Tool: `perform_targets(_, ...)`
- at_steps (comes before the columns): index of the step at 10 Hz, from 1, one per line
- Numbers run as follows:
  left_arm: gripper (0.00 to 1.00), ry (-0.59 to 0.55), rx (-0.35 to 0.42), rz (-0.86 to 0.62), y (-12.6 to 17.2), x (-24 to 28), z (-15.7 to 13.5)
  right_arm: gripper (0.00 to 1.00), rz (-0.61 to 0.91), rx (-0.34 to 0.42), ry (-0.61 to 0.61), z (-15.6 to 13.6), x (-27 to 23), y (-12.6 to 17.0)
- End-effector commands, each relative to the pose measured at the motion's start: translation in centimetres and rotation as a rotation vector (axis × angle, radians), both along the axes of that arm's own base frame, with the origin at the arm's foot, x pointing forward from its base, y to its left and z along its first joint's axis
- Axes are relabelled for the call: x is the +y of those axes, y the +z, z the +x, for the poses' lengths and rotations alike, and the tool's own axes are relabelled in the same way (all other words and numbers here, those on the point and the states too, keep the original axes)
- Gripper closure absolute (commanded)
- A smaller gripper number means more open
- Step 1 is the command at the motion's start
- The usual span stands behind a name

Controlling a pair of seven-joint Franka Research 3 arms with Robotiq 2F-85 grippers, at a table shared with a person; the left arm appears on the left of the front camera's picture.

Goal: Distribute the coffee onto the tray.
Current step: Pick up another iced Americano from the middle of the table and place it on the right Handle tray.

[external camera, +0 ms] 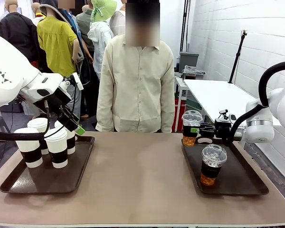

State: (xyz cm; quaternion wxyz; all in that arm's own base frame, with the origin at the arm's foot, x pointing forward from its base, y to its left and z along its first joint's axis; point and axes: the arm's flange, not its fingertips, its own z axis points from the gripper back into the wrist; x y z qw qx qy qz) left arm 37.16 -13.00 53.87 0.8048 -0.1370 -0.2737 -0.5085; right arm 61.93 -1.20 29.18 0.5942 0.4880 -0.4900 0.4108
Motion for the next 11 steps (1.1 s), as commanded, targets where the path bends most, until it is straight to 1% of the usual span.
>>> perform_targets(1,0.00,-0.008,0.007,-0.012,0.0,0.2,0.1,0.43,0.003,-0.011,0.002,0.1,0.1,0.6)
perform_targets(3,0.00,-0.008,0.007,-0.012,0.0,0.2,0.1,0.43,-0.006,0.003,0.003,-0.1,-0.3,-0.1)
perform_targets(6,0.00,-0.008,0.007,-0.012,0.0,0.2,0.1,0.43,-0.003,0.008,0.000,-0.8,-2.2,-1.5)
perform_targets(8,0.00,-0.008,0.007,-0.012,0.0,0.2,0.1,0.43,-0.009,0.001,0.022,-0.9,-2.5,-2.4)
perform_targets(11,0.00,-0.008,0.007,-0.012,0.0,0.2,0.1,0.43,0.003,-0.033,0.041,-0.9,-3.4,-3.8)
